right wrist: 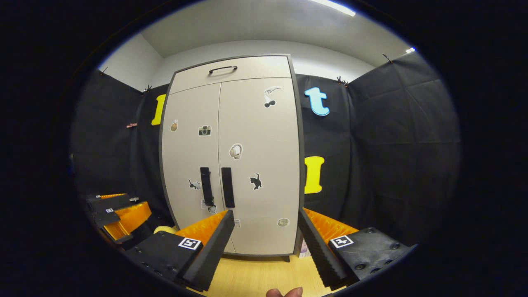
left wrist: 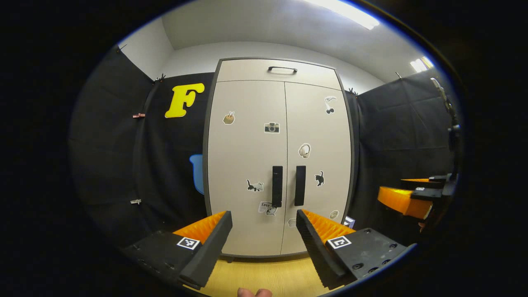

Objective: Open the right door of the double-door shoe cabinet with the right hand, and open the left door with the left hand.

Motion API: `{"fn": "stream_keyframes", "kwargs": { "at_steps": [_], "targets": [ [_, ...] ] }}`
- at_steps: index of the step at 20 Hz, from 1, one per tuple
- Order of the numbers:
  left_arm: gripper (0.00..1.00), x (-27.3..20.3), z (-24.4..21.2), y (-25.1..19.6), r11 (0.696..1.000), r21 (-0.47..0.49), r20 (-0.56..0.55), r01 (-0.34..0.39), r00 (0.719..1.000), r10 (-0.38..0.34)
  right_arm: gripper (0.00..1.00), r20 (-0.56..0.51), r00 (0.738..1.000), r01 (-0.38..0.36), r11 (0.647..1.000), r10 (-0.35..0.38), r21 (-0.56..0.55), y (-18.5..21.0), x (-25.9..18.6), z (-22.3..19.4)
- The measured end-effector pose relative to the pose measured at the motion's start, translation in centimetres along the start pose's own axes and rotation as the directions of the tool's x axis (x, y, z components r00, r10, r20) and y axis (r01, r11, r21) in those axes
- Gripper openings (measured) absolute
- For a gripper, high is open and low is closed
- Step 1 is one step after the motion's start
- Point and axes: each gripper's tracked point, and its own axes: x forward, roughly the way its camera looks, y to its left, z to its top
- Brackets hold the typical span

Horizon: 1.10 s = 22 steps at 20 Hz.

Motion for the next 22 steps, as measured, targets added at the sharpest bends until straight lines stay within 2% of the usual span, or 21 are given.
{"fn": "stream_keyframes", "kwargs": {
  "at_steps": [4,9,18,21,22],
  "targets": [
    [0.96,-0.1,-0.7,1.4,1.000,0.002,-0.013,-0.019,1.000,0.019,0.98,0.012,0.999,-0.052,0.999,0.052,-0.010,4.0,5.1,0.4],
    [0.97,-0.1,-0.9,3.3,0.999,0.005,-0.010,-0.045,0.999,0.045,0.97,-0.005,0.997,-0.080,0.997,0.080,-0.010,7.6,11.2,-1.5],
    [0.96,0.3,-2.2,5.7,0.997,0.004,-0.032,-0.076,0.997,0.077,0.98,0.002,0.999,-0.042,0.999,0.042,-0.030,9.5,20.5,-4.3],
    [0.96,0.3,-2.8,6.5,0.997,-0.004,-0.047,-0.083,0.995,0.083,0.87,-0.022,0.999,-0.039,0.999,0.039,-0.023,9.7,22.6,-5.7],
    [0.96,0.4,-2.8,6.8,0.996,-0.010,-0.049,-0.090,0.995,0.089,0.80,-0.032,0.999,-0.043,0.999,0.043,-0.018,9.9,23.1,-6.1]
  ]
}}
